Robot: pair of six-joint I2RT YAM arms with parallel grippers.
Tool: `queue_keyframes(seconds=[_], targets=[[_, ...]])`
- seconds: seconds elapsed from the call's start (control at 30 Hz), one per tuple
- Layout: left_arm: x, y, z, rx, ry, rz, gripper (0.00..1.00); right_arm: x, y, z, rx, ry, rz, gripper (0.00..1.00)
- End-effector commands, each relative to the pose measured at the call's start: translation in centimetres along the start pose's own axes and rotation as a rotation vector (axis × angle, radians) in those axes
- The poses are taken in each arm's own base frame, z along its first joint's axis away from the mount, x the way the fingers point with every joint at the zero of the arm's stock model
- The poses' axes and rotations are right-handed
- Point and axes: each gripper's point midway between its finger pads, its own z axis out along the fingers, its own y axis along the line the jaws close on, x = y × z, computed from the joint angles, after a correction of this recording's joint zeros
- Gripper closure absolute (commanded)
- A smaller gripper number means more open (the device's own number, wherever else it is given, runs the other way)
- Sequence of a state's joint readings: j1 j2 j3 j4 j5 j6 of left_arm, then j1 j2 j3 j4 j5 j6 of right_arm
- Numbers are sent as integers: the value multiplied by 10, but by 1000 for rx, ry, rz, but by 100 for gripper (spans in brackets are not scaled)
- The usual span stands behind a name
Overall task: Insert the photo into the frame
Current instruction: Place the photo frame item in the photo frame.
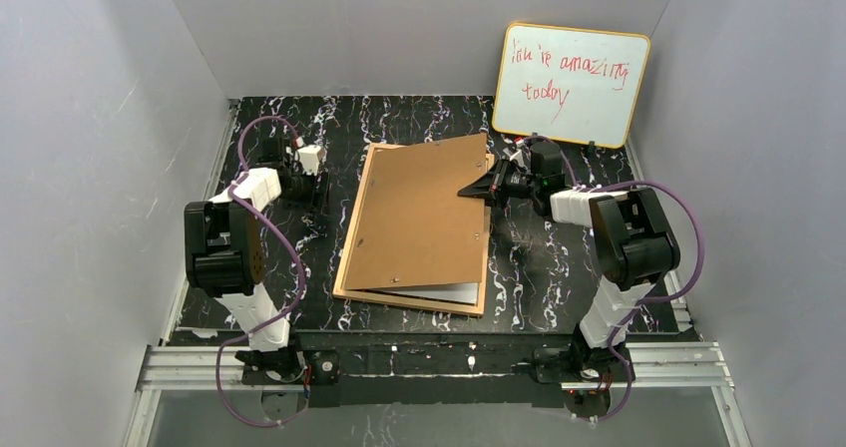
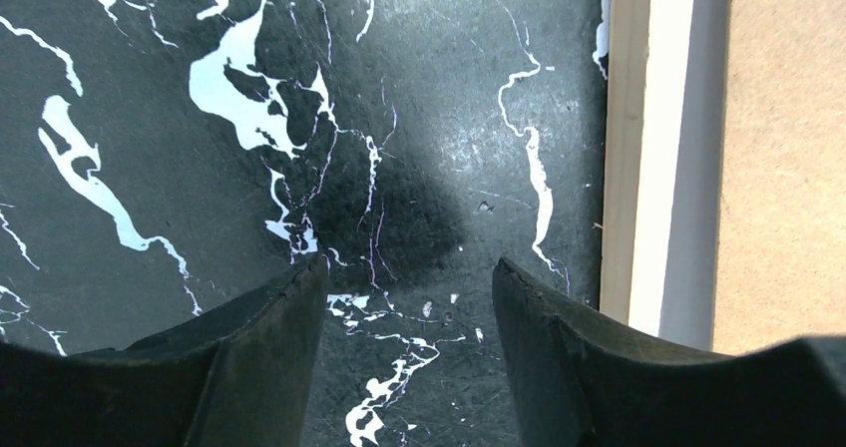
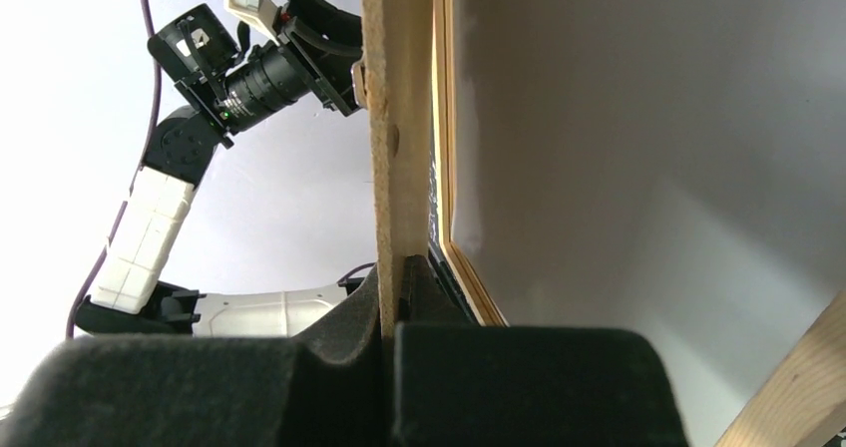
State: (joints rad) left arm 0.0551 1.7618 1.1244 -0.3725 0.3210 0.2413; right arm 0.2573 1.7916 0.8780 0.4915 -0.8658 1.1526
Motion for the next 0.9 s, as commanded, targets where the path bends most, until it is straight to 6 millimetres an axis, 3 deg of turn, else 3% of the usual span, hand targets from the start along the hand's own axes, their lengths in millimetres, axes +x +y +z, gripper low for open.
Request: queue_keyframes(seconds=[0.0,0.37,0.43,0.6,0.87], targets=[[5,-5,-3,19,8,22,41,-1,23,0,-87,11,-74,99],[7,-19,-1,33,25,55,42,-2,11,4,-61,19,-90,99],[6,-32,1,51,31,88,43,-2,8,4,-57,22,-86,99],[8,-38,2,62,42,104,43,-1,1,5,-48,28,-83,99],[17,-48,9,69,81,139,46,-7,5,4,-53,-4,-119,99]])
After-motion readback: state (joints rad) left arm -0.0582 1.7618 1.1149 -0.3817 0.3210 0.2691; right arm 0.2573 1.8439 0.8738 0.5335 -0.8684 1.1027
